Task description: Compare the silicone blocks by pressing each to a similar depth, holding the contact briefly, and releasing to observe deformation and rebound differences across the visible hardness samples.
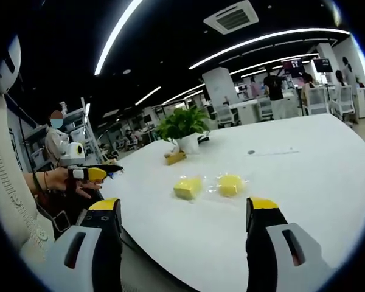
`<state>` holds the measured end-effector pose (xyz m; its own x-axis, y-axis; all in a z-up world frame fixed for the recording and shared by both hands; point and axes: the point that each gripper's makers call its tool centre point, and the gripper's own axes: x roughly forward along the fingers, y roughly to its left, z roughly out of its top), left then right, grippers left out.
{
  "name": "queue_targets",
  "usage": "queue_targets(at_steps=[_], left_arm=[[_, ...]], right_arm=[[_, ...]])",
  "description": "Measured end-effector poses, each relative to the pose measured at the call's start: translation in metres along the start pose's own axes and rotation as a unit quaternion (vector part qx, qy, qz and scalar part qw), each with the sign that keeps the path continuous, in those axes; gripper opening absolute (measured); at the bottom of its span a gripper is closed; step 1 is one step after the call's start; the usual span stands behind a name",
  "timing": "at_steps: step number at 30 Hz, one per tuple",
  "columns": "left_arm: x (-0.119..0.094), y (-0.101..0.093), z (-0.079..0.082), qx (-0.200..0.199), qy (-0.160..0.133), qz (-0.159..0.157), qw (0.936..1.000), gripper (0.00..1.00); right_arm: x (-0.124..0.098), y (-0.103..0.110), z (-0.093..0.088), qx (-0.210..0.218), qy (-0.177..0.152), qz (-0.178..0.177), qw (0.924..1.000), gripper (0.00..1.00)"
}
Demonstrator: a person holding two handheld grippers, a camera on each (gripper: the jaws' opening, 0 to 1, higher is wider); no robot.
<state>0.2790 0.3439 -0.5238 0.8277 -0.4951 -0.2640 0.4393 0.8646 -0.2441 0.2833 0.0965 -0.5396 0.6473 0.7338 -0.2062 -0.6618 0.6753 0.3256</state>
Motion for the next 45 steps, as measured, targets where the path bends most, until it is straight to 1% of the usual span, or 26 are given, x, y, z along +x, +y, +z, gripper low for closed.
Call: queue_targets(at_steps=[5,8,11,12,13,14,17,20,22,25,27,29,30,31,32,33,34,36,38,39,41,42,43,44,45], left_arm=[[0.0,-0.001,-0.003,-0.005,0.007,0.001,1.0,0.81],[0.002,-0.002,-0.002,-0.01,0.009,-0.001,0.9999,0.81],[0.006,0.0,-0.001,-0.009,0.015,0.007,0.9998,0.82],[0.008,0.001,-0.002,-0.014,0.019,0.007,0.9997,0.82],[0.01,0.0,-0.005,-0.036,0.031,0.008,0.9988,0.81],[0.012,0.001,-0.007,-0.047,0.038,0.009,0.9981,0.81],[0.021,0.001,-0.01,-0.057,0.048,0.002,0.9972,0.8],[0.031,-0.004,-0.011,-0.052,0.059,-0.008,0.9969,0.79],[0.037,-0.007,-0.01,-0.057,0.062,-0.015,0.9963,0.78],[0.047,-0.011,-0.007,-0.063,0.064,-0.022,0.9957,0.78],[0.053,-0.013,-0.004,-0.076,0.061,-0.029,0.9949,0.78],[0.061,-0.016,0.0,-0.109,0.058,-0.037,0.9917,0.77],[0.066,-0.016,0.001,-0.135,0.066,-0.041,0.9878,0.76],[0.07,-0.016,0.0,-0.152,0.074,-0.043,0.9846,0.74],[0.076,-0.016,0.004,-0.162,0.071,-0.048,0.9831,0.72],[0.081,-0.013,0.007,-0.156,0.061,-0.048,0.9847,0.71],[0.088,-0.012,0.014,-0.167,0.048,-0.047,0.9837,0.71],[0.098,-0.011,0.019,-0.186,0.045,-0.051,0.9802,0.73],[0.11,-0.007,0.024,-0.206,0.039,-0.053,0.9763,0.72],[0.118,-0.004,0.029,-0.225,0.029,-0.053,0.9726,0.72],[0.129,0.0,0.031,-0.246,0.026,-0.054,0.9674,0.73],[0.135,0.003,0.031,-0.261,0.025,-0.052,0.9637,0.73],[0.144,0.006,0.032,-0.279,0.023,-0.052,0.9587,0.73],[0.151,0.01,0.03,-0.289,0.024,-0.046,0.9561,0.75],[0.157,0.014,0.028,-0.296,0.025,-0.041,0.9541,0.79]], right_arm=[[0.0,-0.004,-0.002,0.003,0.0,-0.001,1.0,0.78],[-0.001,-0.006,-0.004,-0.002,0.007,-0.003,1.0,0.77],[-0.001,-0.006,-0.007,-0.004,0.012,-0.004,0.9999,0.76],[-0.001,-0.007,-0.008,-0.005,0.013,-0.004,0.9999,0.76],[-0.001,-0.007,-0.011,-0.004,0.019,-0.004,0.9998,0.77],[-0.001,-0.007,-0.015,0.001,0.028,-0.004,0.9996,0.78],[0.0,-0.007,-0.021,0.005,0.039,-0.001,0.9992,0.77],[0.001,-0.009,-0.022,0.005,0.044,-0.001,0.999,0.73],[0.003,-0.012,-0.022,0.007,0.044,0.001,0.999,0.7],[0.005,-0.015,-0.02,0.013,0.042,0.004,0.999,0.71],[0.007,-0.018,-0.019,0.018,0.041,0.006,0.999,0.72],[0.009,-0.022,-0.019,0.018,0.042,0.005,0.9989,0.71],[0.01,-0.024,-0.019,0.019,0.043,0.006,0.9989,0.71],[0.011,-0.025,-0.019,0.021,0.043,0.006,0.9988,0.71],[0.012,-0.027,-0.02,0.023,0.045,0.007,0.9987,0.71],[0.013,-0.028,-0.02,0.023,0.046,0.008,0.9986,0.71],[0.014,-0.03,-0.021,0.024,0.047,0.009,0.9986,0.71],[0.016,-0.033,-0.022,0.028,0.048,0.01,0.9984,0.71],[0.018,-0.036,-0.024,0.031,0.051,0.01,0.9982,0.71],[0.019,-0.037,-0.025,0.032,0.053,0.01,0.9981,0.71],[0.021,-0.04,-0.026,0.036,0.055,0.011,0.9978,0.7],[0.023,-0.042,-0.027,0.039,0.056,0.011,0.9976,0.7],[0.024,-0.044,-0.028,0.04,0.057,0.012,0.9975,0.7],[0.025,-0.046,-0.029,0.043,0.058,0.012,0.9973,0.7],[0.026,-0.047,-0.03,0.044,0.059,0.012,0.9972,0.7]])
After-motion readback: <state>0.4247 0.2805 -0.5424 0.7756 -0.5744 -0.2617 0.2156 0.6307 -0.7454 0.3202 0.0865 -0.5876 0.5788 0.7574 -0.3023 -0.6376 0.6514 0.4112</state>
